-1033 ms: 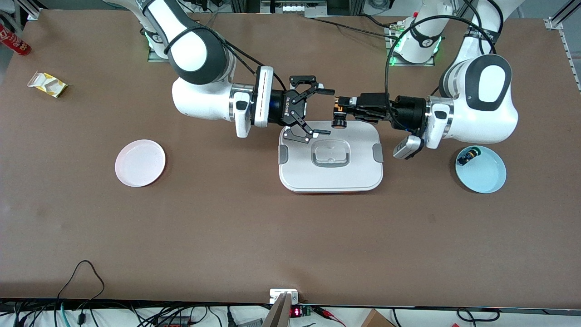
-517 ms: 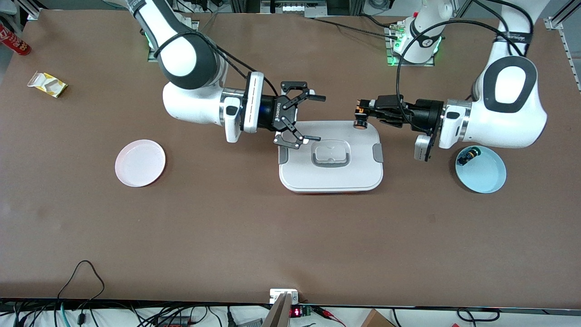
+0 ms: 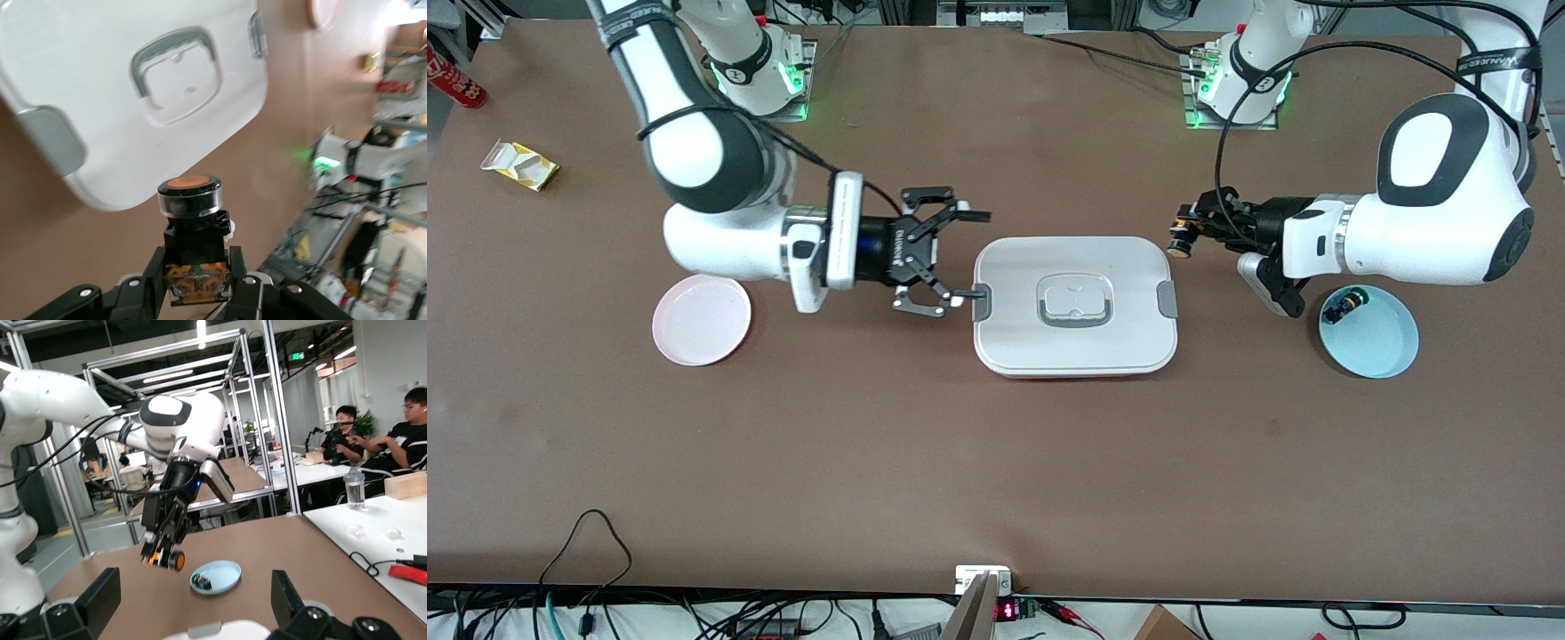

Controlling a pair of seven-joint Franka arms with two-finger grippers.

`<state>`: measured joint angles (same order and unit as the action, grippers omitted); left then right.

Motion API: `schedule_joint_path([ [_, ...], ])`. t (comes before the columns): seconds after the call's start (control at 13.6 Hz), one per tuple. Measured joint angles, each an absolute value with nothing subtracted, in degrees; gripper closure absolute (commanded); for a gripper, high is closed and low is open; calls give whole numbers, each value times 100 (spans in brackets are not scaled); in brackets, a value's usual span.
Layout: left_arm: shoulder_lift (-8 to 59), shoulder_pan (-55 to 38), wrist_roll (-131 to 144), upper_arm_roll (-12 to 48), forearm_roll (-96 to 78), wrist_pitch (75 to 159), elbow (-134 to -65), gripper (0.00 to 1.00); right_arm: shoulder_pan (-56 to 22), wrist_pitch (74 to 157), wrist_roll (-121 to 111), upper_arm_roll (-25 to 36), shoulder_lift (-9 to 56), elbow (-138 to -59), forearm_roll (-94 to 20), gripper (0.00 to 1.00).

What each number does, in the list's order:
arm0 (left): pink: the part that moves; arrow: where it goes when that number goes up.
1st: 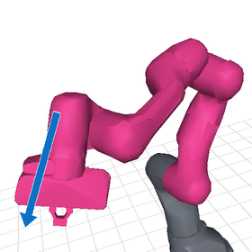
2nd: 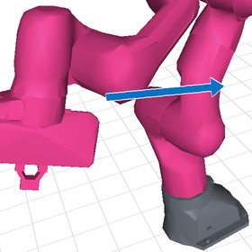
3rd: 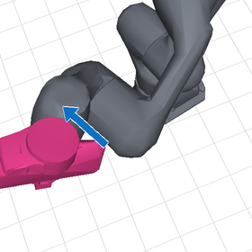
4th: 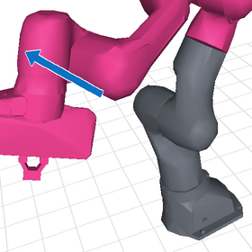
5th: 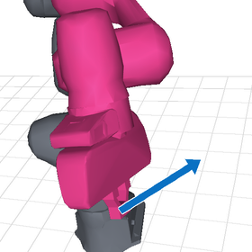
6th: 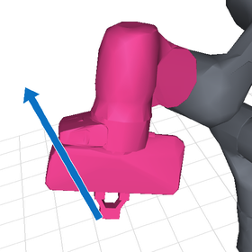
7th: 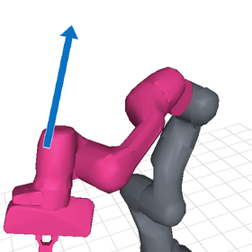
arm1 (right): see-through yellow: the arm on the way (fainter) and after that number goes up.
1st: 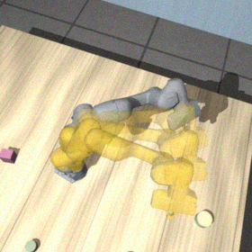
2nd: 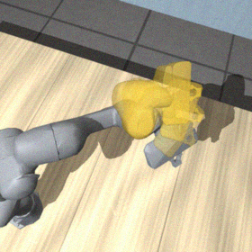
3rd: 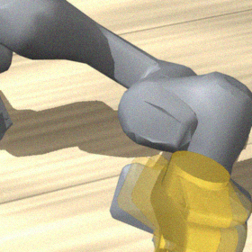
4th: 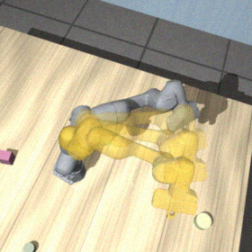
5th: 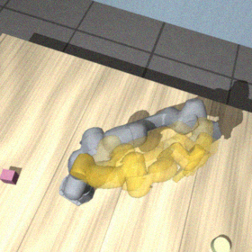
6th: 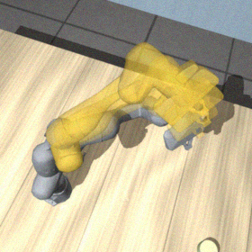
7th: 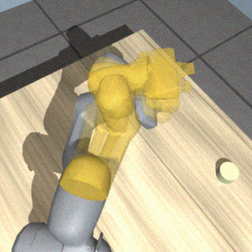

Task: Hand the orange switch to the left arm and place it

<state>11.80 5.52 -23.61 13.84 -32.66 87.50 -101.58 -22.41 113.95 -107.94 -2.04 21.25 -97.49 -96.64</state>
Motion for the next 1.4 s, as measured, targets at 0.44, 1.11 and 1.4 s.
schedule_joint_path([
  [0.44,1185,572,-3239,1384,-782,8590,-10155,75,-1735,9566,-9660,784,2104,-9872,-8134,0],
  [1.11,1839,997,-4418,1363,1513,9769,-10352,76,-1587,9676,-5369,853,1834,-9874,-6684,0],
  [1.4,2414,1864,-5545,1334,2149,11280,-10734,77,-1611,9859,-3270,851,1825,-9695,-5414,0],
])
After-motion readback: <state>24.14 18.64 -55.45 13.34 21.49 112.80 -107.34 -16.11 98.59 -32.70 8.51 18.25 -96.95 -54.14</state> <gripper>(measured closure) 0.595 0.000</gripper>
